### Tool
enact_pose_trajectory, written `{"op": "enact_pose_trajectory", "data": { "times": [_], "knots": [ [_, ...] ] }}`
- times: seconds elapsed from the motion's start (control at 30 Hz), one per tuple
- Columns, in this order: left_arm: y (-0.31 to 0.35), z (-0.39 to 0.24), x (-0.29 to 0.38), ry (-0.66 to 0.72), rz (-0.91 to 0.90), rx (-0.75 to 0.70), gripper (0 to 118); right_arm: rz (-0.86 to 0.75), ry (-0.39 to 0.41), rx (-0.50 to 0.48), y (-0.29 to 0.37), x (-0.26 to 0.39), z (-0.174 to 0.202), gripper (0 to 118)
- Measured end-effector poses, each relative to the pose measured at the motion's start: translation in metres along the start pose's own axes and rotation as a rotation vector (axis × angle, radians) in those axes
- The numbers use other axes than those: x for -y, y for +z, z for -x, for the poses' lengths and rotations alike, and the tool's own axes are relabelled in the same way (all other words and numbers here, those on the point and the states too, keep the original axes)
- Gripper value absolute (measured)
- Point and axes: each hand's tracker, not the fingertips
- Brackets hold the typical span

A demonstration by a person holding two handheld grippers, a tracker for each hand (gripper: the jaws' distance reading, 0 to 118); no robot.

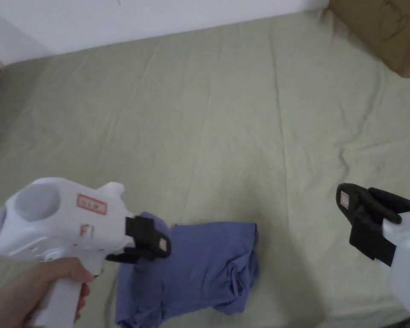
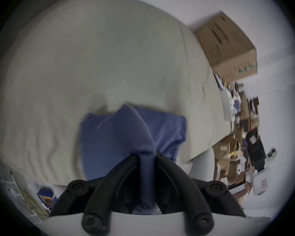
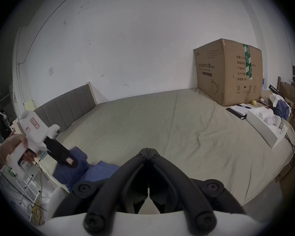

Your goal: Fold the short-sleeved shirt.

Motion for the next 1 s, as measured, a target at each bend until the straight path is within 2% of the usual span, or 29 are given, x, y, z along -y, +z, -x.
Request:
{"op": "enact_pose_trajectory", "data": {
  "times": [0.17,0.2,0.23,0.27,0.3,0.33,0.47,0.63,0.67,0.7,0.77,0.8,0.83,0.9,1.0],
  "knots": [
    [-0.061,-0.037,-0.013,-0.016,0.018,0.037,11,-0.004,-0.073,0.018,0.010,0.003,-0.023,0],
    [-0.073,-0.044,-0.015,-0.040,0.028,0.015,20,-0.001,-0.084,0.023,0.012,0.004,-0.028,0],
    [-0.081,-0.049,-0.016,-0.069,0.043,-0.002,38,0.004,-0.095,0.031,0.013,0.005,-0.032,0],
    [-0.085,-0.053,-0.014,-0.098,0.054,0.001,73,0.006,-0.101,0.034,0.014,0.005,-0.035,0],
    [-0.087,-0.057,-0.012,-0.113,0.061,0.031,98,0.005,-0.107,0.039,0.015,0.006,-0.038,0],
    [-0.086,-0.058,-0.012,-0.124,0.070,0.058,112,0.006,-0.113,0.044,0.017,0.007,-0.040,0],
    [-0.054,-0.052,-0.011,-0.105,0.009,0.093,114,0.014,-0.134,0.041,0.017,0.010,-0.043,0],
    [-0.006,-0.018,-0.012,-0.039,-0.137,0.060,110,0.027,-0.131,0.018,0.010,0.015,-0.039,0],
    [0.001,-0.013,-0.009,-0.034,-0.165,0.036,97,0.028,-0.128,0.013,0.009,0.016,-0.037,0],
    [0.006,-0.014,-0.003,-0.038,-0.179,0.015,77,0.031,-0.127,0.007,0.008,0.016,-0.036,0],
    [0.003,-0.010,0.002,-0.057,-0.187,-0.053,16,0.036,-0.126,-0.007,0.004,0.018,-0.036,0],
    [-0.003,-0.009,0.005,-0.062,-0.180,-0.063,9,0.038,-0.126,-0.012,0.003,0.019,-0.035,0],
    [-0.009,-0.013,0.009,-0.062,-0.176,-0.069,9,0.038,-0.126,-0.015,0.002,0.019,-0.035,0],
    [-0.024,-0.015,0.015,-0.073,-0.161,-0.028,1,0.039,-0.125,-0.021,0.002,0.020,-0.036,0],
    [-0.051,-0.028,0.020,-0.091,-0.123,0.048,0,0.041,-0.118,-0.017,0.002,0.021,-0.039,0]
  ]
}}
